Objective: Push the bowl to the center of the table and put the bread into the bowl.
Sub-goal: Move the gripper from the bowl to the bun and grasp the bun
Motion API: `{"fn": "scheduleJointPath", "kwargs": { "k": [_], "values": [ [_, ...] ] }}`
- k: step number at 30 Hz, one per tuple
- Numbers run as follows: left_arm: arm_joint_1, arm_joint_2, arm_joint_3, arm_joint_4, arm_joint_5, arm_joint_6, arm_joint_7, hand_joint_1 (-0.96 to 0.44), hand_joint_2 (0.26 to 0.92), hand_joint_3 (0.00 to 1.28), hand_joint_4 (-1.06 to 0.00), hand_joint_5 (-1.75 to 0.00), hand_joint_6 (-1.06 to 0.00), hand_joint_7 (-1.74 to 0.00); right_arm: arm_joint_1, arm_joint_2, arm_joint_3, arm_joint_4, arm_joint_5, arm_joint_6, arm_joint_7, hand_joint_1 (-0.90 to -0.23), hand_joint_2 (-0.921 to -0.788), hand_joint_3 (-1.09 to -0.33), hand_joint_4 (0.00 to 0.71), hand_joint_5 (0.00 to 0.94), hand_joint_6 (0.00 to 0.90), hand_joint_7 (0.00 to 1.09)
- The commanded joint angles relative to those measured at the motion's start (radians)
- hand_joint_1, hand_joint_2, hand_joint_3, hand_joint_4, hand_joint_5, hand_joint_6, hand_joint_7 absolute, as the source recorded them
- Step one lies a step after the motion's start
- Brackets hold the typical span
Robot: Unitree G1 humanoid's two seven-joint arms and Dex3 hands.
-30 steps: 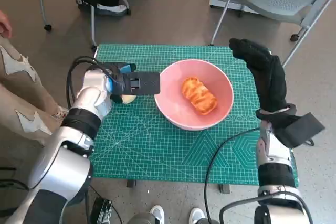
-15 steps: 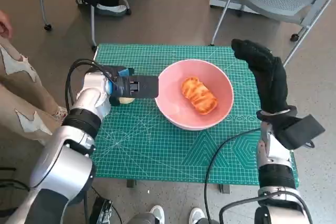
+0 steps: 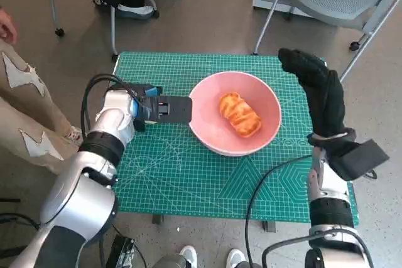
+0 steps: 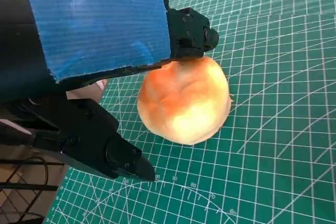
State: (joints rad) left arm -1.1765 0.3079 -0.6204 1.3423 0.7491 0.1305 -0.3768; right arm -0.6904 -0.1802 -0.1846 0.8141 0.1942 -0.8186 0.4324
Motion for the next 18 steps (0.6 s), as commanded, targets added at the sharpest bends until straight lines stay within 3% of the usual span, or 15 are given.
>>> {"fn": "scheduleJointPath", "kwargs": {
  "k": [1,6,9,11,14,18],
  "values": [
    [-0.036,-0.008,-0.005,0.012,0.009,-0.012,0.005,-0.13,0.716,0.00,-0.18,-0.83,-0.12,0.00,0.033,-0.012,0.000,-0.006,0.001,0.010,0.000,-0.670,-0.921,-0.843,0.163,0.001,0.002,0.46],
    [-0.041,-0.017,0.000,0.017,0.003,-0.010,0.009,-0.13,0.716,0.00,-0.18,-0.78,-0.12,0.00,0.039,-0.017,0.000,-0.016,0.003,0.014,0.001,-0.672,-0.921,-0.845,0.164,0.001,0.003,0.46],
    [-0.042,-0.023,0.008,0.020,-0.004,-0.003,0.009,-0.12,0.711,0.01,-0.15,-1.05,-0.12,0.00,0.046,-0.018,0.000,-0.027,0.004,0.018,0.000,-0.672,-0.921,-0.844,0.164,0.002,0.004,0.46],
    [-0.043,-0.027,0.015,0.021,-0.011,0.004,0.009,-0.11,0.707,0.02,-0.10,-1.42,-0.12,0.00,0.051,-0.020,0.000,-0.034,0.006,0.020,0.001,-0.677,-0.921,-0.843,0.164,0.002,0.005,0.46],
    [-0.042,-0.031,0.029,0.022,-0.022,0.013,0.014,-0.09,0.706,0.02,-0.07,-1.64,-0.12,0.00,0.059,-0.024,-0.002,-0.047,0.009,0.025,0.002,-0.679,-0.921,-0.841,0.165,0.002,0.006,0.45],
    [-0.041,-0.036,0.049,0.021,-0.039,0.024,0.029,-0.02,0.705,0.02,-0.13,-1.72,-0.12,0.00,0.068,-0.029,-0.004,-0.064,0.010,0.033,0.001,-0.666,-0.921,-0.843,0.165,0.002,0.008,0.45]
  ]
}}
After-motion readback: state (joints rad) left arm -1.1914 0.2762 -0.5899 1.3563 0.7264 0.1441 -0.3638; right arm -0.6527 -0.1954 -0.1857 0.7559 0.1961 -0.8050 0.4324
